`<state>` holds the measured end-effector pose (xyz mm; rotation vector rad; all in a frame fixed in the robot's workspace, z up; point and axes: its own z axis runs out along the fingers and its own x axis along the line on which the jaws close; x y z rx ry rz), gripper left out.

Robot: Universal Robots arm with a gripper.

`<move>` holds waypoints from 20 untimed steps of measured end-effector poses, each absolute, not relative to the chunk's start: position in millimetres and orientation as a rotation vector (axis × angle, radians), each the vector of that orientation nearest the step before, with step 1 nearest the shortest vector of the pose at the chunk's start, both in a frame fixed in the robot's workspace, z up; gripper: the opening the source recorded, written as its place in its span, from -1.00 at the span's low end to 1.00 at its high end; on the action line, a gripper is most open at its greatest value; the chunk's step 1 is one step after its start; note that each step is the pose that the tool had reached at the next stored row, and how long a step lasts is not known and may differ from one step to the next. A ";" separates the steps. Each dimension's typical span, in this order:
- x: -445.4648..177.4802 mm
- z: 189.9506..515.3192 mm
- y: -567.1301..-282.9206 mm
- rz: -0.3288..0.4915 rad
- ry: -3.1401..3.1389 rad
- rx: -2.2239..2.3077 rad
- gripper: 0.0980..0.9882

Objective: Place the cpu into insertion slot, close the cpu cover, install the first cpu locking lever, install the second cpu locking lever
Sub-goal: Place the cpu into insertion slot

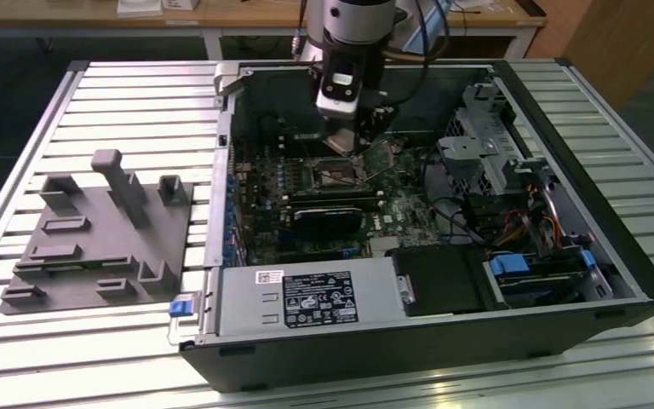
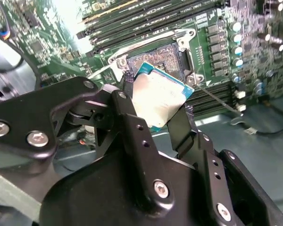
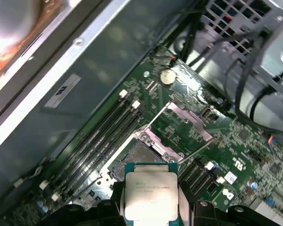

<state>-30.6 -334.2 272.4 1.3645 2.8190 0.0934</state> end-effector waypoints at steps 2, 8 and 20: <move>-30.6 272.2 -334.2 0.093 2.793 1.414 -0.01; -30.6 271.9 -334.2 0.092 2.708 1.564 -0.01; -30.6 271.2 -334.2 0.089 2.516 1.847 -0.01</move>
